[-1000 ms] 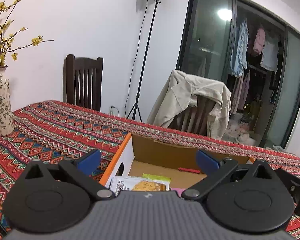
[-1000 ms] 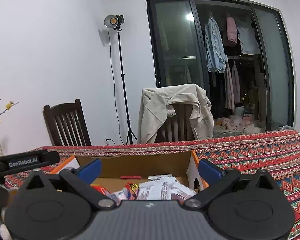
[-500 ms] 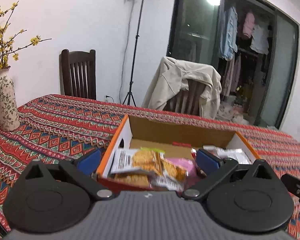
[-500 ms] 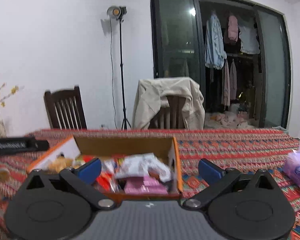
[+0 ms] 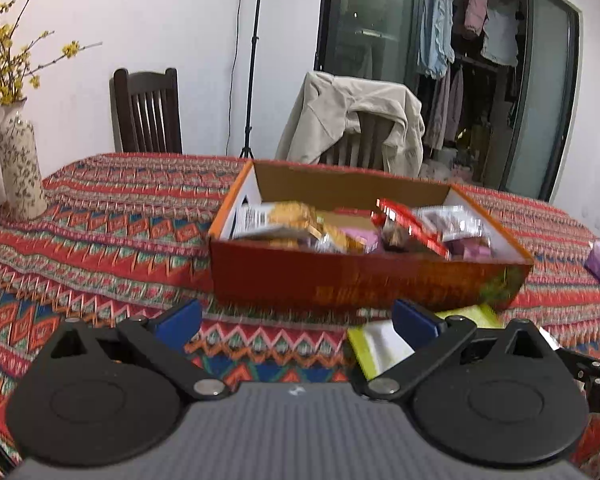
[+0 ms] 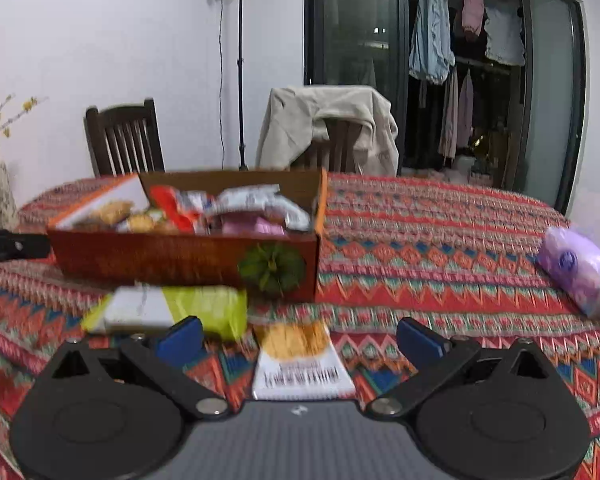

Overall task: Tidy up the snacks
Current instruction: 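Lift both open tools out of the box and move back to the table, then lower the right tool onto the pumpkin seed cracker packet and close on it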

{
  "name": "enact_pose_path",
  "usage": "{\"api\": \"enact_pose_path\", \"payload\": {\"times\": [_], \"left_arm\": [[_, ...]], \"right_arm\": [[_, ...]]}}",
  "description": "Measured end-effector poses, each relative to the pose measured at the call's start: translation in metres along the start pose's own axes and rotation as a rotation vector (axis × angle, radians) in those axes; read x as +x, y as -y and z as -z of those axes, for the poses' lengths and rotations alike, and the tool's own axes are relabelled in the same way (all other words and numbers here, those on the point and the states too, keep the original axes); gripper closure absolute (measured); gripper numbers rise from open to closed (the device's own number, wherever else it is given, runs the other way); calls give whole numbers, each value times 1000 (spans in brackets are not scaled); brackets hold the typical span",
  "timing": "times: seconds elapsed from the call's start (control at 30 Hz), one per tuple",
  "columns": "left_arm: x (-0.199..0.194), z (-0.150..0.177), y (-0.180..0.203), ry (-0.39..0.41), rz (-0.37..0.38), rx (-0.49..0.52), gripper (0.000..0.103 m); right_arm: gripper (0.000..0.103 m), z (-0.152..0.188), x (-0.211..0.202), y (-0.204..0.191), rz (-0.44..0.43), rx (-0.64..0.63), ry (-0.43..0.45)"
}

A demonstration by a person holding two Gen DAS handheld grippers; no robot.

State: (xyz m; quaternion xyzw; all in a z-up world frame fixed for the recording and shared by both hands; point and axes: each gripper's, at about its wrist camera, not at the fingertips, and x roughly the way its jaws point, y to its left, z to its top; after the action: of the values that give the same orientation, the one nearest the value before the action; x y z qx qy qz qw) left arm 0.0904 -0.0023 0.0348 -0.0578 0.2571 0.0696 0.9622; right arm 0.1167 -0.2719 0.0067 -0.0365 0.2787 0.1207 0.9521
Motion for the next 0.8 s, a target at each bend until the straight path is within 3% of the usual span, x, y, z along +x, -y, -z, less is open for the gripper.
{"api": "enact_pose_path", "payload": {"times": [0.3,0.8], "left_arm": [[14,28,-7,-53,24,-12,0],[19,30,-18,-70,39,-74,0]], "right_arm": [[0,22,20,14,-1,34,-123],[0,-15,75,7,6,28,-222]]}}
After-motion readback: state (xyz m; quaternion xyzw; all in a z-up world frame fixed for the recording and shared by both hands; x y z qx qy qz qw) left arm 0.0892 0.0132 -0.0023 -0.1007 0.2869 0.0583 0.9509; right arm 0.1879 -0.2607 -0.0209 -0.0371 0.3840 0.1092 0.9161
